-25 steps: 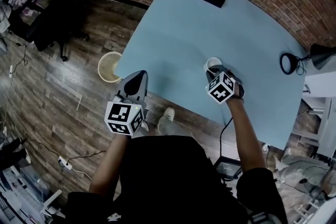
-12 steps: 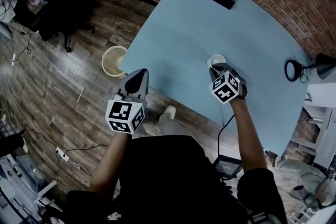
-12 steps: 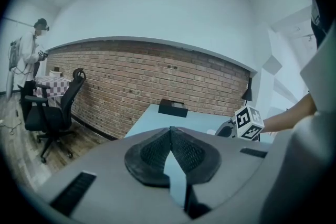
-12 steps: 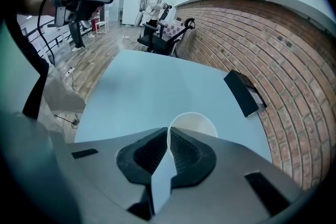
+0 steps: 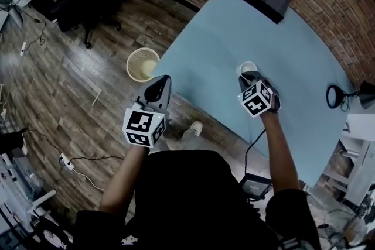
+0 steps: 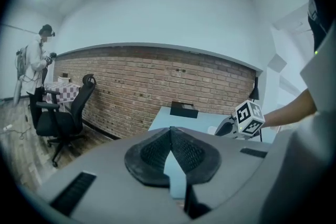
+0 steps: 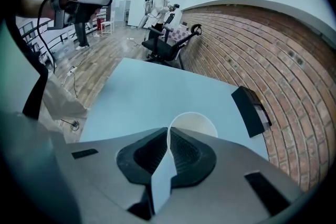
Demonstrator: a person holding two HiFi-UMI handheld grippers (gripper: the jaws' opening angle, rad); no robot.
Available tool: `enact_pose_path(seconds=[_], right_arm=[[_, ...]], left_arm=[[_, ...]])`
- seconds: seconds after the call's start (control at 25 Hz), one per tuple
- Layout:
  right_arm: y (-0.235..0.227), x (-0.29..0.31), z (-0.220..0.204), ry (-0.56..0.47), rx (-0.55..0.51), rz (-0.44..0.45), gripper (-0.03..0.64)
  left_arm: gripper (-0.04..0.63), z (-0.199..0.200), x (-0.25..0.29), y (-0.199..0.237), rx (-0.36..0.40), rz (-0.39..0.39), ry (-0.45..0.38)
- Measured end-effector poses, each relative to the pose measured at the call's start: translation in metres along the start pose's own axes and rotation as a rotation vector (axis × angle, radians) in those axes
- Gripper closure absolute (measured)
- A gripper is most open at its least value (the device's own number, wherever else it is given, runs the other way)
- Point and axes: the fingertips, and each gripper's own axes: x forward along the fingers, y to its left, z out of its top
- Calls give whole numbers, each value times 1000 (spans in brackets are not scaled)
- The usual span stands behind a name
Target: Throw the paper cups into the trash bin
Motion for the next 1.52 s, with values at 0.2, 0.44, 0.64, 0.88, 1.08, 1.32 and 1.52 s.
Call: enact_pose_path(seconds=[0.2,0.44,0.64,0.88,1.08,1.32,1.52], right_arm=[[18,14,39,-12,-31,27,598],[30,26,92,-29,-71,45,598],[40,34,144,-73,-79,60,598],[57,54,193,-85,-86,101,597],[73,76,226,-60,-119,127,598],[98,99,278,-55,-128,153,598],[127,114,320,-55,-136,172,598]], left_arm=[[591,2,-24,39,9,34,-5],[591,-6,-43,81,-23,72,9],[591,-10,-52,115,-37,96,18],[591,-10,-66,162,-53,126,18],[591,-17,-79,205,-84,162,22],[591,-22,-96,258,-117,184,28],[591,-23,-116,299,-122,183,34]])
